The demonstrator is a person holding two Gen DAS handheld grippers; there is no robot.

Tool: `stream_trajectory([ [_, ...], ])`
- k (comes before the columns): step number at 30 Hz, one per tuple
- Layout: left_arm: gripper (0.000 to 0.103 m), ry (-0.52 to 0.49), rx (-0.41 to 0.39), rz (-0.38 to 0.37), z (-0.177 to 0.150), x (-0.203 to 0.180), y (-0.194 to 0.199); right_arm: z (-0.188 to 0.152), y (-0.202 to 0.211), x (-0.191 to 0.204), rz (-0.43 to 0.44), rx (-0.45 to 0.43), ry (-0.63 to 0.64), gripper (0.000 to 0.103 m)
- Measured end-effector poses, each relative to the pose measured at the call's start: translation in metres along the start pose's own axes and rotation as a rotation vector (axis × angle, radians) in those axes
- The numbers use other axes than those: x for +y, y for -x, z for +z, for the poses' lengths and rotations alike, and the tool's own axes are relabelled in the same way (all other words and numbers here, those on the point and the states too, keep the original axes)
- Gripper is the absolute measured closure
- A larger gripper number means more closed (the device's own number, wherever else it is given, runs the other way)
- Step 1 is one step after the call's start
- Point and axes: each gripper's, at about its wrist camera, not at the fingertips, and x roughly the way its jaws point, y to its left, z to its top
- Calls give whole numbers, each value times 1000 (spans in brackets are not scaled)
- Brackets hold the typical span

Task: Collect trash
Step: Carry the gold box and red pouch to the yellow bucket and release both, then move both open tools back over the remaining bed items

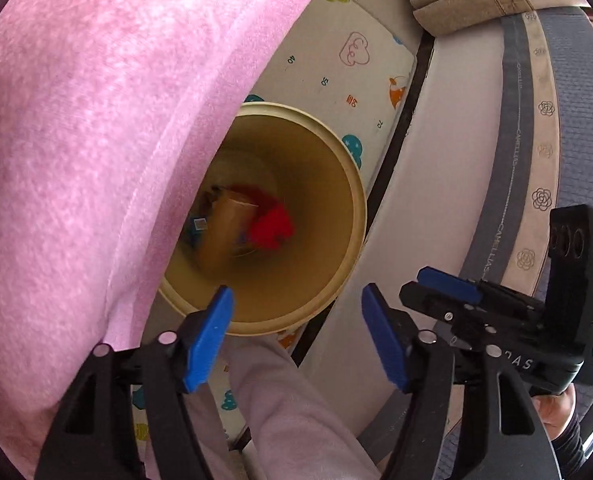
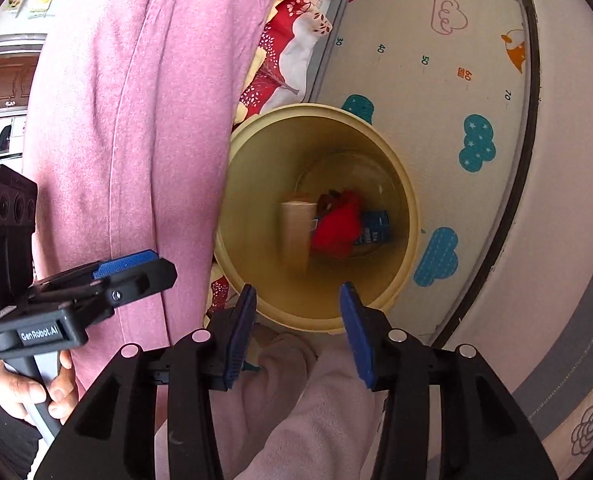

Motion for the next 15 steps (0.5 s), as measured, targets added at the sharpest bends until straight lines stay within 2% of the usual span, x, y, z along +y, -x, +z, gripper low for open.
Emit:
stream_trajectory([
  [8, 34, 31, -13, -21, -4, 4, 11, 2, 6, 7, -15, -8, 6, 59],
  [15, 34, 52, -68, -52, -16, 6, 47, 4, 27, 43, -12, -24, 64, 59],
])
